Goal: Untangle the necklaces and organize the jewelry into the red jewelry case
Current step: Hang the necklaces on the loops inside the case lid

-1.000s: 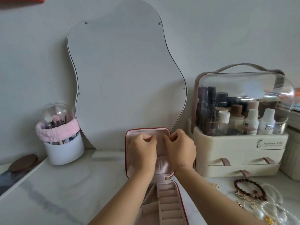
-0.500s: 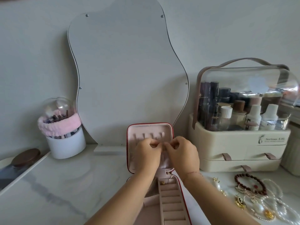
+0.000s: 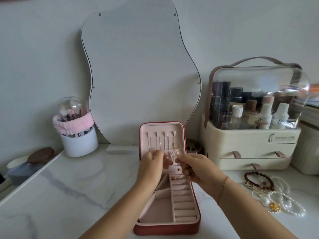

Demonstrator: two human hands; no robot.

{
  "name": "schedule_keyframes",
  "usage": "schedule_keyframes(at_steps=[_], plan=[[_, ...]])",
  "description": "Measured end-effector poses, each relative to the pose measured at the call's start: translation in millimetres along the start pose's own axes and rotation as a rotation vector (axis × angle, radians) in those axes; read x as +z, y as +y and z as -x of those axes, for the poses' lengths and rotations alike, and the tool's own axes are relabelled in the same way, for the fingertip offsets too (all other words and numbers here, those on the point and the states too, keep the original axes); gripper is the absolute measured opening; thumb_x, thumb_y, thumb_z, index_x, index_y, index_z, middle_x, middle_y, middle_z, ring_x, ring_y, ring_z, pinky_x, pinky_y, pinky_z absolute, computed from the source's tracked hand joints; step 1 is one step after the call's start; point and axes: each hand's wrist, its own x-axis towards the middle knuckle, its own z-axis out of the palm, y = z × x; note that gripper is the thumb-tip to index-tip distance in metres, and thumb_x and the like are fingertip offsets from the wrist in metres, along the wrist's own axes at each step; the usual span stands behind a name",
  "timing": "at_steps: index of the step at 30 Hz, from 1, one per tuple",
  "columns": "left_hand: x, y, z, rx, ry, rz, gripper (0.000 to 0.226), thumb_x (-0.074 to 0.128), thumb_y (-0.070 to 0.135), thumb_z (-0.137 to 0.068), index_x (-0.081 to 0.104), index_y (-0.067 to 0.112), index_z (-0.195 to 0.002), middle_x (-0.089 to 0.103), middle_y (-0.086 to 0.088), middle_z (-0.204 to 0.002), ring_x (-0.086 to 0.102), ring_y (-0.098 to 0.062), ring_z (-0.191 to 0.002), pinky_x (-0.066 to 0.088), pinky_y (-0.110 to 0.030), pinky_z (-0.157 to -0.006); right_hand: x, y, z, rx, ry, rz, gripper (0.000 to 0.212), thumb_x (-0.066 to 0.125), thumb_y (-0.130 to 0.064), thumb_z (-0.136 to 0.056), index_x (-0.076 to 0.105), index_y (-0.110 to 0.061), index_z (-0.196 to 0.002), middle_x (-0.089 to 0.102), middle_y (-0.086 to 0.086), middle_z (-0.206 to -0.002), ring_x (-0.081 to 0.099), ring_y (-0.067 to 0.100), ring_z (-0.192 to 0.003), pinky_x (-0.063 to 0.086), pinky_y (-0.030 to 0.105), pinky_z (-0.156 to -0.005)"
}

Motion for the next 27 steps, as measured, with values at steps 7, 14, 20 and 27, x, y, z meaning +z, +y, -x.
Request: schedule_keyframes(at_steps=[7, 14, 20, 27], plan=[[5, -11, -8, 0.05, -0.06, -0.378, 0.014, 0.056, 0.02, -0.089, 0.066, 0.02, -0.08, 0.071, 0.003, -0.083, 0.065, -0.016, -0.082, 0.051, -0.03, -0.077, -8, 7, 11, 0.026, 0.089, 0.068, 0.018, 0.056, -0.013, -0.092, 0.068, 0.0, -0.096, 0.051, 0.005, -0.065, 0.047, 0.014, -0.057, 0.041, 0.022, -0.05], [2, -31, -10, 0.063, -0.113, -0.533, 0.017, 0.078, 0.024, -0.076, 0.065, 0.027, -0.086, 0.066, 0.009, -0.082, 0.064, -0.009, -0.079, 0.052, -0.029, -0.077, -10, 11, 20, 0.032, 0.035, -0.021, 0.019, 0.054, -0.011, -0.094, 0.07, -0.001, -0.092, 0.055, 0.005, -0.065, 0.048, 0.011, -0.052, 0.04, 0.021, -0.05], [0, -31, -10, 0.137, -0.061, -0.635, 0.01, 0.071, 0.023, -0.08, 0.063, 0.027, -0.085, 0.061, 0.013, -0.08, 0.062, -0.013, -0.083, 0.051, -0.028, -0.077, -11, 12, 29, 0.073, -0.001, -0.164, 0.019, 0.054, -0.011, -0.093, 0.069, 0.0, -0.094, 0.055, 0.005, -0.066, 0.048, 0.011, -0.052, 0.042, 0.02, -0.047], [4, -28, -10, 0.143, -0.097, -0.698, 0.015, 0.073, 0.042, -0.075, 0.066, 0.032, -0.083, 0.06, 0.018, -0.068, 0.064, -0.01, -0.078, 0.049, -0.027, -0.068, -4, 4, 49, 0.207, -0.121, -0.398, 0.017, 0.052, -0.009, -0.092, 0.067, -0.003, -0.084, 0.053, 0.005, -0.061, 0.047, 0.011, -0.046, 0.04, 0.019, -0.041]])
